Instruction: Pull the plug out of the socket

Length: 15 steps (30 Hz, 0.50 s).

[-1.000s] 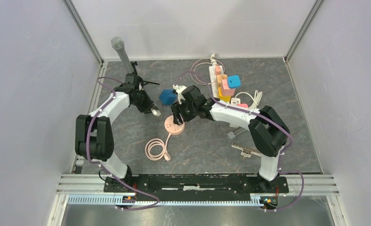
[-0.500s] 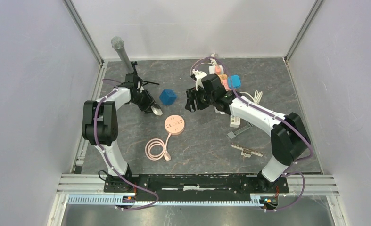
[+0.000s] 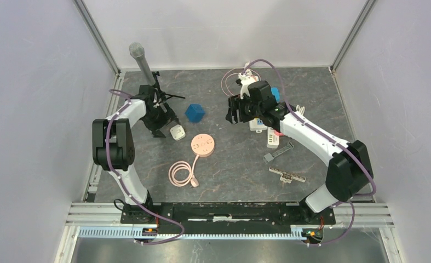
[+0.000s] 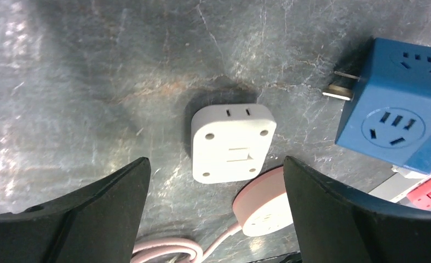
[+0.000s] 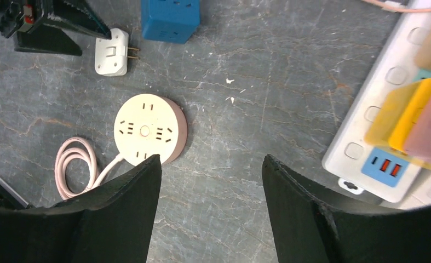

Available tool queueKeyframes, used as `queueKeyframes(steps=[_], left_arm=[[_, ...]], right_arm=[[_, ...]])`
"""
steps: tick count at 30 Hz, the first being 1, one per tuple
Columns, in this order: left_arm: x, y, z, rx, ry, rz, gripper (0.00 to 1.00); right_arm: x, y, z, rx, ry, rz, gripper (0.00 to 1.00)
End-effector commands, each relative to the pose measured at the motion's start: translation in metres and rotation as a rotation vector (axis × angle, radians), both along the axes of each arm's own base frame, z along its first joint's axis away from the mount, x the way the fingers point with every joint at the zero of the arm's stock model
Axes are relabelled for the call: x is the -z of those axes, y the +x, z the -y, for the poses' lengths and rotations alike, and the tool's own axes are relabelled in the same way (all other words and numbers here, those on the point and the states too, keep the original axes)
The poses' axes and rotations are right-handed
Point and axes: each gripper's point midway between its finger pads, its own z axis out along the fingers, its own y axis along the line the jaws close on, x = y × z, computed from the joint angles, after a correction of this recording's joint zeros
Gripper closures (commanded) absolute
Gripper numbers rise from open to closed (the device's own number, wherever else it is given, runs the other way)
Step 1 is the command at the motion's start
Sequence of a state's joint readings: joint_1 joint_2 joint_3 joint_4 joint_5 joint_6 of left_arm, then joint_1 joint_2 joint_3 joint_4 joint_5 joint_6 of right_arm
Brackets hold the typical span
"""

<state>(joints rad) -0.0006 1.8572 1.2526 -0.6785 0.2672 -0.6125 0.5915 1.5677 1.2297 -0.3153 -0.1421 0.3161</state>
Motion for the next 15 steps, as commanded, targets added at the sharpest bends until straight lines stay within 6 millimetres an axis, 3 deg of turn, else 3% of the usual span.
queueKeyframes(steps=[1, 3, 9, 12, 15], left_arm=[[-0.035, -0.004, -0.014, 0.019, 0.089, 0.086, 0.02], [-0.043, -0.010, -0.014, 0.017, 0.089, 0.106, 0.02], [-0.064, -0.028, -0.005, 0.053, 0.040, 0.140, 0.01], [-0.077, -0.032, -0.002, 0.067, 0.026, 0.180, 0.01], [-0.091, -0.036, 0.007, 0.096, -0.023, 0.229, 0.01]], right_arm=[[-0.032, 0.005, 0.024, 0.071, -0.002, 0.084, 0.28], [-0.041, 0.010, 0.043, 0.133, -0.040, 0.123, 0.24], [-0.070, 0.029, 0.126, 0.428, -0.225, 0.284, 0.02], [-0.073, 0.037, 0.158, 0.534, -0.257, 0.280, 0.02], [-0.068, 0.048, 0.176, 0.578, -0.200, 0.226, 0.02]])
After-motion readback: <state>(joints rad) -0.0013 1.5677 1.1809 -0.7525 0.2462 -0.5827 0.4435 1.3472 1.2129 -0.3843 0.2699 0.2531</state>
